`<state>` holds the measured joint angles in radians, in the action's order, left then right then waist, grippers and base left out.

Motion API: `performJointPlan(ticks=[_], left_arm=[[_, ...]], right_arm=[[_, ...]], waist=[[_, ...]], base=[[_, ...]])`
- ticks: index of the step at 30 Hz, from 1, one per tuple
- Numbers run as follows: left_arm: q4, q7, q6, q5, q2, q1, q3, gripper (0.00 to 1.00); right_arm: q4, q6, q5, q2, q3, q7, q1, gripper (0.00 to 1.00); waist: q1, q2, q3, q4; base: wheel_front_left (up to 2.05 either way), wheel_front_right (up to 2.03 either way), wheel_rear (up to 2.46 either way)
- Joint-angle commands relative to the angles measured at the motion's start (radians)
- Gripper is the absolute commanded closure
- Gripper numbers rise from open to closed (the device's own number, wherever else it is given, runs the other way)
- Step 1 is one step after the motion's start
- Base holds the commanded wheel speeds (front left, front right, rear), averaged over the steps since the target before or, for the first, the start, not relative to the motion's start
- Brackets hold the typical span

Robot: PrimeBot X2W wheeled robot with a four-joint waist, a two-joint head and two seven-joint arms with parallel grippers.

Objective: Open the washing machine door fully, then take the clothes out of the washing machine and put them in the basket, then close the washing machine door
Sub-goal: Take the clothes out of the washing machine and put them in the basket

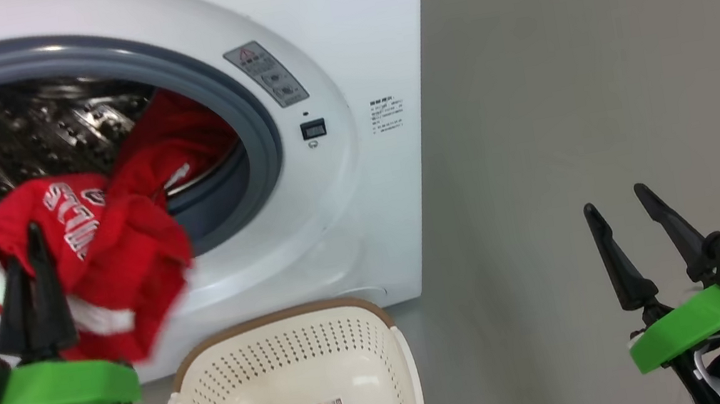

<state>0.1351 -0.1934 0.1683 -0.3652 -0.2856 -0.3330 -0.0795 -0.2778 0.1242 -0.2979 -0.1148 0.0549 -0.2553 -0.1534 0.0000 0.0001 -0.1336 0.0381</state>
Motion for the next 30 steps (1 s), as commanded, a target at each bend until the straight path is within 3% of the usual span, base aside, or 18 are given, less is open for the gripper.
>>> performJointPlan(ticks=[1,8,14,20,30], left_arm=[[-0.051,0.008,0.011,-0.006,-0.03,0.008,0.034,1.0],[-0.187,0.065,0.02,-0.018,-0.014,0.124,0.002,1.0],[-0.199,0.083,0.011,-0.035,0.012,0.174,-0.037,1.0],[-0.124,0.072,-0.013,-0.085,0.048,0.178,-0.048,1.0],[0.144,0.04,-0.089,-0.157,0.099,0.113,-0.07,1.0]], right_arm=[[0.021,0.007,0.005,-0.002,0.017,-0.006,0.003,0.0],[0.024,0.007,0.007,0.002,0.011,-0.006,0.027,0.0],[0.031,0.007,0.008,0.008,0.01,-0.006,0.031,0.0],[0.035,0.007,0.006,0.011,0.01,-0.006,0.02,0.0],[0.041,0.007,-0.001,0.01,0.008,-0.006,-0.01,0.0]], waist=[[0.0,-0.0001,0.038,-0.006],[0.0,-0.0001,0.076,-0.011],[0.0,-0.0001,0.068,-0.009],[0.0,-0.0001,0.035,0.003],[0.0,-0.0001,-0.037,0.031]], base=[[0.0,0.0,0.0],[0.0,0.0,0.0],[0.0,0.0,0.0],[0.0,0.0,0.0],[0.0,0.0,0.0]])
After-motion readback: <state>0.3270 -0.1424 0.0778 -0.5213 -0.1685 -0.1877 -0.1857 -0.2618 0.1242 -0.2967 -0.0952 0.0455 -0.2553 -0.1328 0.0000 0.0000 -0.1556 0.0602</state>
